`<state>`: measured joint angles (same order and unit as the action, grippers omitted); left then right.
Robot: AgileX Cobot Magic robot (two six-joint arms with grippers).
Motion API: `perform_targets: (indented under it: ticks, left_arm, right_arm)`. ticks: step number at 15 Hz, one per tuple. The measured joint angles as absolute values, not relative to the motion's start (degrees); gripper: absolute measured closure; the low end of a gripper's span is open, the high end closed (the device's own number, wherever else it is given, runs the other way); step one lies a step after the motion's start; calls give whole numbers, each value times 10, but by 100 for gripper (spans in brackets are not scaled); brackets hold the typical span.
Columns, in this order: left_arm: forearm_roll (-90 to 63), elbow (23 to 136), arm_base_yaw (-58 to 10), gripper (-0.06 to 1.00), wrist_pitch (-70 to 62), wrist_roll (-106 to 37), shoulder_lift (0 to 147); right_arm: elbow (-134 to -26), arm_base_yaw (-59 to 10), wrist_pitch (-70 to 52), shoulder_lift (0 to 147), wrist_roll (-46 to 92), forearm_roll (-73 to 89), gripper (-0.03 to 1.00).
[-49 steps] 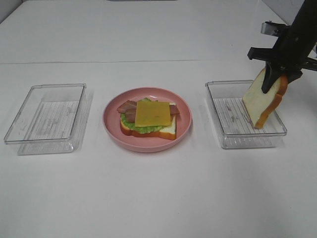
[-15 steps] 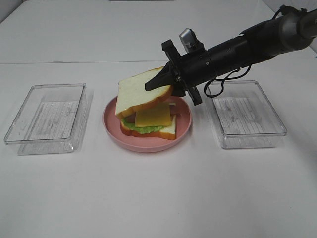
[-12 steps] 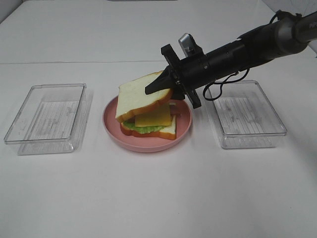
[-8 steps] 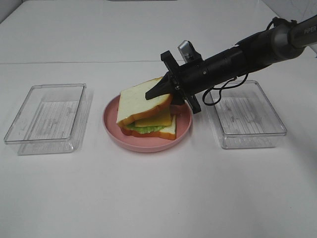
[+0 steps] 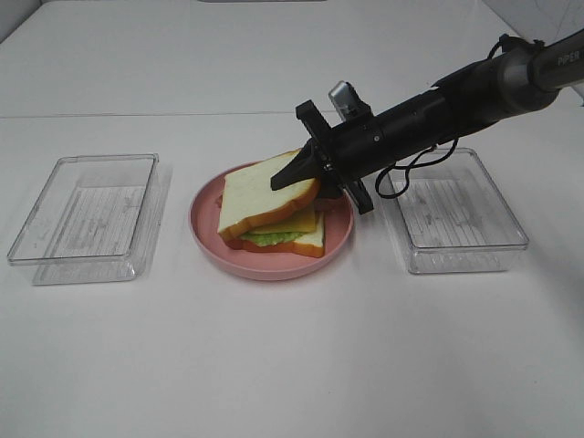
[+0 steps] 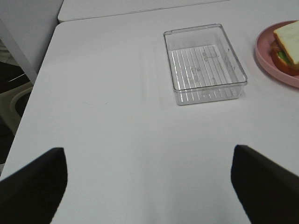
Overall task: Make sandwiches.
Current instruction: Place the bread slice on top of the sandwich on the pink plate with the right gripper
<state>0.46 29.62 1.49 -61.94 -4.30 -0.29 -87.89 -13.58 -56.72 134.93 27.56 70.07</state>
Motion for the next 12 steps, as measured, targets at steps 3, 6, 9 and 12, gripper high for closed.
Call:
perform_targets:
  ticks: [3,6,9,12]
  left_arm:
    - [5,296,15,7,-619,-43,-3]
    - [5,296,15,7,-619,-43,-3]
    - [5,296,15,7,-619,-43,-3]
    - [5,296,15,8,-619,-43,-3]
  right_arm:
    - [-879,-136,-567,1349,270,700,71]
    - [-879,-136,-571,1349,268,696,50]
    - [-879,-136,-578,1349,268,696,40]
    - [-879,-136,-579,1348,268,688,31]
